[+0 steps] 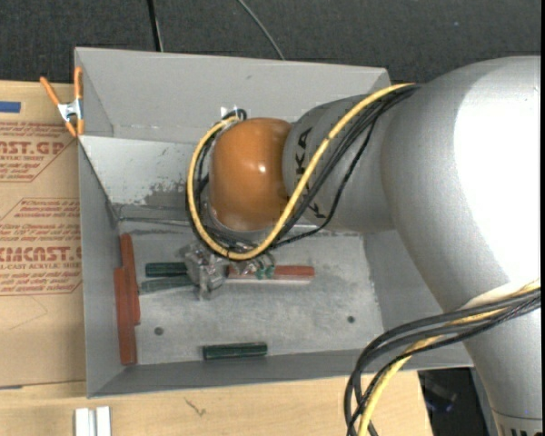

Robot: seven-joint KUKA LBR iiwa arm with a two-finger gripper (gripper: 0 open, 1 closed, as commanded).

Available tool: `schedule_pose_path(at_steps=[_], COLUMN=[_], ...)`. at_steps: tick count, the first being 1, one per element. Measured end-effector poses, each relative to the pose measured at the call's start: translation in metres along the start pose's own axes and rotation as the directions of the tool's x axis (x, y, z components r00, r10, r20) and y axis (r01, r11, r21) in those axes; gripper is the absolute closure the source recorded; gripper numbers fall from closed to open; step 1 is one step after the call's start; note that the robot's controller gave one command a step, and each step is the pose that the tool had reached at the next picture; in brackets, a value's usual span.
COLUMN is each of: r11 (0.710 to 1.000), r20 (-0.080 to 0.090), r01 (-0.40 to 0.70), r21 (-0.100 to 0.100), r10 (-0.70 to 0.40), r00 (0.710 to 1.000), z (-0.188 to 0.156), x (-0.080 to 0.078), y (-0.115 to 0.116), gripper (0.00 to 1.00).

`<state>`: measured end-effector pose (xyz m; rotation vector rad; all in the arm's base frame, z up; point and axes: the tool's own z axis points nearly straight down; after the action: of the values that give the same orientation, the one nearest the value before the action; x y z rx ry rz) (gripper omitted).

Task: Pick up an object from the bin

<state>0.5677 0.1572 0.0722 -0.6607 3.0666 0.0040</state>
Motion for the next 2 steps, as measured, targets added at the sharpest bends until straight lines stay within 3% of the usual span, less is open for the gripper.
schedule_pose_path(at_steps=[1,2], r11=[1.000,1.000], r20=[-0.002,-0.002], r01=[-0.001,-0.001], r21=[0.000,0.000], r10=[0.001,0.001], r00=[1.000,1.000], z=[0.0017,0.0018], x=[0.0010,0.0010], y=[-0.0003,-0.0003], gripper=[0.00,0.00])
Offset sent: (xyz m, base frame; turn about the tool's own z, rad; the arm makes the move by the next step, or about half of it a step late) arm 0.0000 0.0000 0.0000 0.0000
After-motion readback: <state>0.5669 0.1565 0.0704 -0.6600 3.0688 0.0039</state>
